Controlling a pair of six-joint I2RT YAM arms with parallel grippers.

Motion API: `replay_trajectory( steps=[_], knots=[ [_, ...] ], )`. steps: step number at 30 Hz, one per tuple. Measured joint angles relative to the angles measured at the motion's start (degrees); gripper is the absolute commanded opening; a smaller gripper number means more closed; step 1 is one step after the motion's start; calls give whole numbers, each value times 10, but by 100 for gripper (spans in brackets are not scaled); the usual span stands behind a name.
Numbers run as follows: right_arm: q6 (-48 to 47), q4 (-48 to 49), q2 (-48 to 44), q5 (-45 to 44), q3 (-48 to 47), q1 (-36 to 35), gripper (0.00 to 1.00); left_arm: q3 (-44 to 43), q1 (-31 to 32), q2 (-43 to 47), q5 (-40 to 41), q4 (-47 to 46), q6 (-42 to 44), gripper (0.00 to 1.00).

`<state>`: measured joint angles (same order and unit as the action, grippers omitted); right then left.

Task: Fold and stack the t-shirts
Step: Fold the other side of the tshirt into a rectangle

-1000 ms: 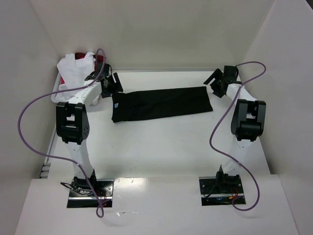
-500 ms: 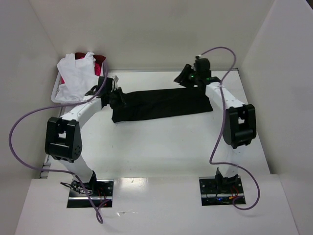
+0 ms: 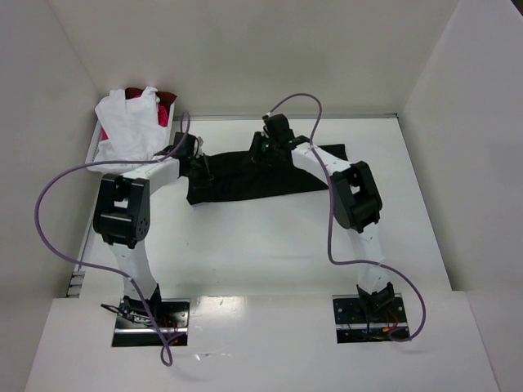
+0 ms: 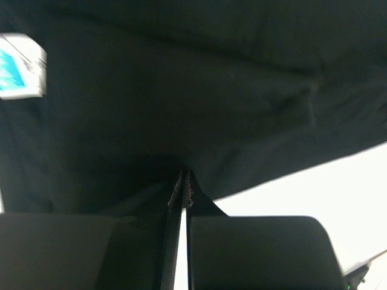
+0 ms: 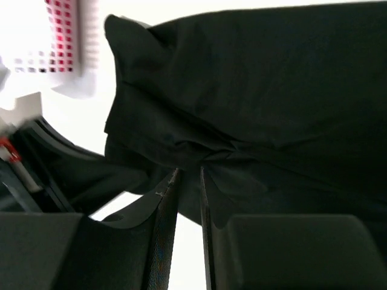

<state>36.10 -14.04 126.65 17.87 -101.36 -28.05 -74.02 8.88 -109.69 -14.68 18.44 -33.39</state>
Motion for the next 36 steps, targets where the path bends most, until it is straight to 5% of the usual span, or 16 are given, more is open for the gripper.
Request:
replay_trajectory(
  steps=[11,20,25,36],
  knots=[
    [3,-23,77,12,-88,-16,27,-78,-21,-59,5,1,1,12],
    [7,-40,117,23,-133,-23,45,-113,-34,-92,9,6,2,26],
    [10,-45,131,24,-155,-25,45,-140,-49,-107,10,8,2,32],
    [16,-53,170,28,-208,-25,22,-159,-54,-120,9,7,2,49]
  ],
)
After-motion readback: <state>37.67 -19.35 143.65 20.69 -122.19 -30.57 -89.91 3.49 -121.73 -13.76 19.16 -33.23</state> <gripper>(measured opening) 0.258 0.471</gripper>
